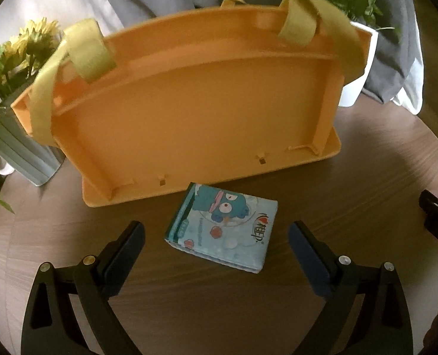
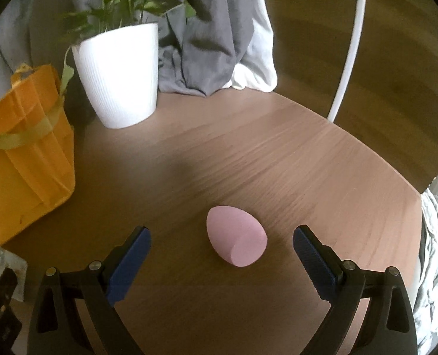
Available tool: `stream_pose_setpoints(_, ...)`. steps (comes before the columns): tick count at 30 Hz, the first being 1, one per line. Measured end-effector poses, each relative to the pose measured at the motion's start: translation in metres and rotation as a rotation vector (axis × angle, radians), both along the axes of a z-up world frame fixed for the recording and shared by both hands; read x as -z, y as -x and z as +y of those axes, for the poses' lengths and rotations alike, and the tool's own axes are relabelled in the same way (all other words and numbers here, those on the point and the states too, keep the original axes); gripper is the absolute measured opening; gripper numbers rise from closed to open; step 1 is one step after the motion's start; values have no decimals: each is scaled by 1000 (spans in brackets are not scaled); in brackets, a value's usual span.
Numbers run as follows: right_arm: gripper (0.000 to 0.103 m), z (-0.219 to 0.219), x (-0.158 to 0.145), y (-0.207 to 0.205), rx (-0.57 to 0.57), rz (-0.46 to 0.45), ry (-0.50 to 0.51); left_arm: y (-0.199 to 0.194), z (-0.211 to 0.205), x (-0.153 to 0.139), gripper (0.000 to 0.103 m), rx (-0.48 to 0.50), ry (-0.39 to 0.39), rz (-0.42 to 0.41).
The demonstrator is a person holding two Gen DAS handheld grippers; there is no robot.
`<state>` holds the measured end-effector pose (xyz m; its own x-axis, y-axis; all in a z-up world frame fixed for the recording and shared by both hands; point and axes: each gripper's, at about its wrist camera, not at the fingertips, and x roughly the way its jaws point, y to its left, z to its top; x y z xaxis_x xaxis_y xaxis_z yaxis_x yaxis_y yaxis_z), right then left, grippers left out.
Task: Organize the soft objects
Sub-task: 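Grasp the blue cartoon cloth book with the left tool while the right tool grasps the pink sponge, then carry the cloth book with the left tool while the right tool carries the pink sponge over the crate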
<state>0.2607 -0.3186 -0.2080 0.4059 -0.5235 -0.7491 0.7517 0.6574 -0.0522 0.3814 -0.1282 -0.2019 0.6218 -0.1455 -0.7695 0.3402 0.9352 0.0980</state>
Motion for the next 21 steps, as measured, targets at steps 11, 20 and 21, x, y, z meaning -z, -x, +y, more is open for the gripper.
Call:
stream_pose_setpoints(11,95,-14,10,-2,32,32,-23,-11,-9,13,98,-1,-9,58)
stream_pose_setpoints(20,47,-14,9,-3,1,35,-13,-11,-5,15,78,30,13,68)
stream_pose_setpoints(21,44,-14,8,-4,-7,29,-11,-10,-5,14,78,34,17,67)
